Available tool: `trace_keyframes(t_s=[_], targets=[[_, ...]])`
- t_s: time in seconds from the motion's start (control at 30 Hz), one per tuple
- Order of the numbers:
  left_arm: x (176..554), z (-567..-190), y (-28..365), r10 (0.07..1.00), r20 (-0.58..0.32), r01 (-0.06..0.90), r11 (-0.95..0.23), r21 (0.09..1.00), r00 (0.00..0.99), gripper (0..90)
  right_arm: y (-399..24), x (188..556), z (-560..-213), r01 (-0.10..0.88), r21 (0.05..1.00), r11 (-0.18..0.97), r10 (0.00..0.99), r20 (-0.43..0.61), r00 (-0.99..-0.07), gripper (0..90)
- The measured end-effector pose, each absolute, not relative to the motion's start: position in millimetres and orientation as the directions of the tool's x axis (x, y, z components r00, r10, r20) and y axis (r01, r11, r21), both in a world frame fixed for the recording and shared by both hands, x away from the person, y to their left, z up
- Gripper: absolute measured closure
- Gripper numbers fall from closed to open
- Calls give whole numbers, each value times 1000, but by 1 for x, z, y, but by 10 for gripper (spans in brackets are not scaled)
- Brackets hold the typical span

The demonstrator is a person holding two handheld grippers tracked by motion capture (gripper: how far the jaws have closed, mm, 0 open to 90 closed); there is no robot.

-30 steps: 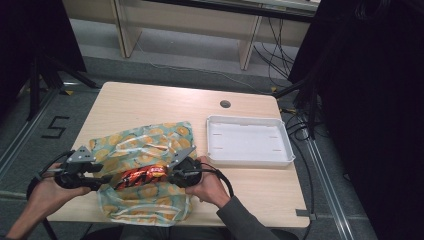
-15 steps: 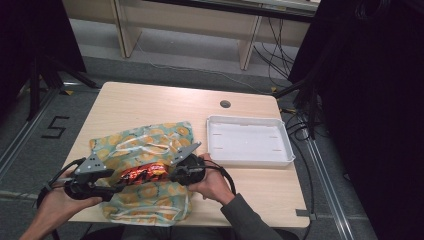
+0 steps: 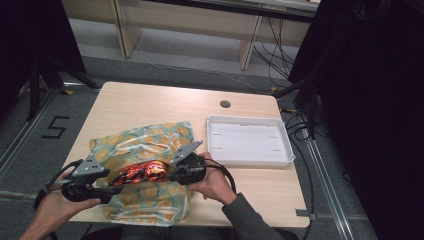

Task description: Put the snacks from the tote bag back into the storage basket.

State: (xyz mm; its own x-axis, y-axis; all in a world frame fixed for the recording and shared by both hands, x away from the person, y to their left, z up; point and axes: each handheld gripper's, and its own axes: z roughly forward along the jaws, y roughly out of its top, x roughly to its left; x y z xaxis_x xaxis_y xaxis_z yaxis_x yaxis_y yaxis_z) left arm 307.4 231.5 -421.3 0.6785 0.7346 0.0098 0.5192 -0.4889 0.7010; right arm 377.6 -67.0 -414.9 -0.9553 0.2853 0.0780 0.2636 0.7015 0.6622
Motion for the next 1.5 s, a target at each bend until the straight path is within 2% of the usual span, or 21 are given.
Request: trace_keyframes(t_s=[0.53, 0.6, 0.8, 0.83, 0.9, 0.97, 1.0, 1.07, 1.17, 1.23, 1.27, 1.33, 1.5], targets=[[306, -419, 233, 729, 28, 503, -498, 706, 684, 317, -70, 373, -399, 252, 688, 680, 274, 80, -959, 900], [305, -419, 231, 736, 7, 513, -478, 713, 677, 327, -71, 373, -396, 252, 694, 674, 276, 80, -958, 900], [305, -420, 228, 728, 31, 485, -487, 727, 685, 360, -72, 373, -391, 236, 710, 664, 265, 72, -961, 900], [306, -419, 228, 718, 45, 471, -502, 726, 695, 380, -73, 372, -390, 250, 704, 665, 275, 80, -958, 900], [306, -419, 224, 728, 18, 467, -458, 756, 685, 446, -73, 372, -389, 251, 707, 662, 276, 82, -958, 900], [307, -416, 224, 701, 58, 425, -493, 759, 711, 585, -72, 372, -389, 236, 713, 660, 261, 76, -962, 900], [307, -415, 223, 707, 58, 429, -490, 759, 704, 612, -72, 371, -388, 235, 713, 660, 260, 77, -963, 900], [307, -414, 224, 704, 73, 412, -494, 766, 707, 777, -72, 371, -387, 233, 714, 660, 268, 66, -961, 900], [309, -410, 223, 691, 65, 402, -493, 772, 720, 867, -76, 372, -386, 262, 717, 646, 292, 85, -953, 900], [310, -407, 223, 684, 45, 412, -489, 769, 728, 880, -77, 373, -387, 273, 721, 637, 297, 98, -950, 878], [310, -405, 223, 691, 27, 417, -467, 780, 722, 882, -79, 375, -388, 251, 725, 642, 287, 77, -955, 831], [311, -397, 225, 678, 27, 404, -469, 786, 735, 884, -83, 376, -389, 273, 740, 615, 297, 104, -949, 719], [310, -385, 224, 674, -31, 415, -417, 809, 738, 885, -84, 374, -400, 226, 748, 625, 295, 41, -954, 571]])
